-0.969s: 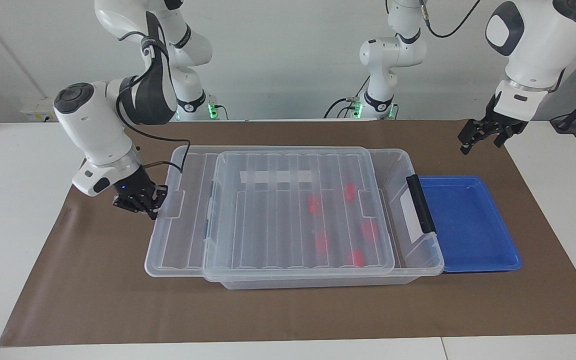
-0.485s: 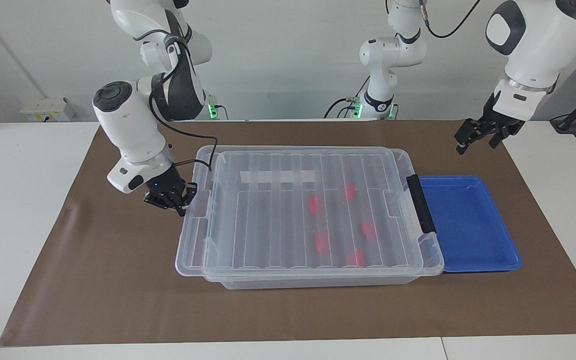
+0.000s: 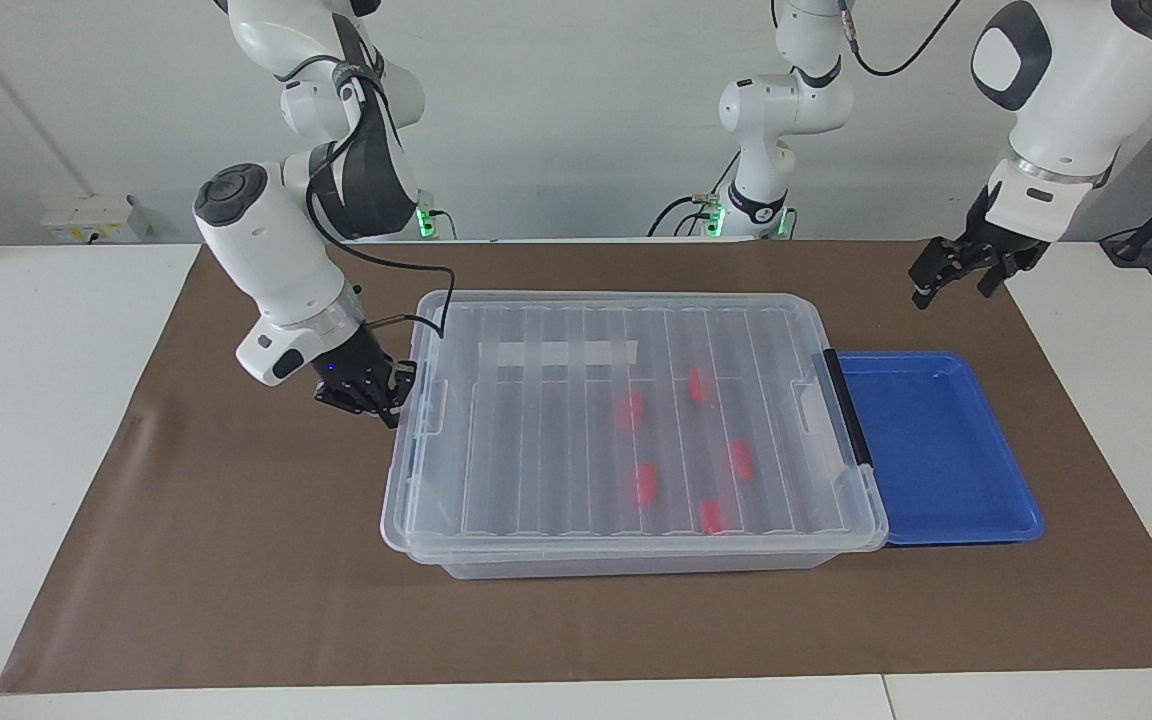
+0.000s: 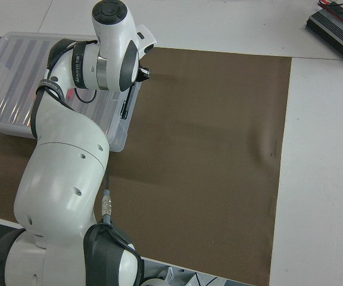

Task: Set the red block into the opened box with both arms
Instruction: 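Grasp the clear lid and slide it back over the box with the right gripper, then release the lid and withdraw the right gripper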

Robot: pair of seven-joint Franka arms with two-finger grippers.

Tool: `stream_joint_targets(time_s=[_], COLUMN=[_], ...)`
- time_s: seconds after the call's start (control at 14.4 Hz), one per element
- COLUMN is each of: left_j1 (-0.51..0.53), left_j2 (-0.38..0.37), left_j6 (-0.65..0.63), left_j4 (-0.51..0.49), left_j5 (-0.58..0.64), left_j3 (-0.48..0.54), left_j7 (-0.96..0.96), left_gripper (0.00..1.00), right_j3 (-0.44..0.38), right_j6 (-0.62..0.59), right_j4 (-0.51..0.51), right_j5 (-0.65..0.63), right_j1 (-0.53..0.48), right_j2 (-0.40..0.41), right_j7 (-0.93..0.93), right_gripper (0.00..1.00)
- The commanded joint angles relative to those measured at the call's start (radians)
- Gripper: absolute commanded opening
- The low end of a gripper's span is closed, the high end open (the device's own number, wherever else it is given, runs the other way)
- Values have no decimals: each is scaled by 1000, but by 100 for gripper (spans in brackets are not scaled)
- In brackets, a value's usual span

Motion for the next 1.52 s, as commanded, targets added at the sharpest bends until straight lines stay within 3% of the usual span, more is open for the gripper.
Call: stream_joint_targets(time_s=[0.0,0.21,0.28,0.35,0.55,0.69,1.04,1.45], left_j1=[-4,-4,-5,-5,-5,-5,-5,-5], left_j2=[-17,-17,-17,-18,-17,-17,-17,-18], left_j6=[-18,-18,-18,-18,-18,-18,-18,-18], left_j4=[-4,-6,-6,-6,-6,-6,-6,-8], left_j5=[-16,-16,-16,-16,-16,-16,-16,-16], left_j3=[5,5,5,5,3,3,3,3], left_j7=[1,0,0,0,0,0,0,0], left_gripper=[100,100,100,100,100,100,100,100], right_j3=[6,5,2,-4,-7,-7,-6,-7], right_j6=[17,6,1,4,-5,-77,-339,-572], right_j4=[-4,0,3,3,19,19,19,94], right_j5=[27,19,8,-2,-244,-314,-302,-265], right_j1=[-3,-11,-12,-14,-29,-31,-120,-143], right_j2=[2,4,4,1,-30,-71,-226,-273], right_j7=[6,11,17,22,136,228,220,171], right_gripper=[0,0,20,99,100,100,100,100])
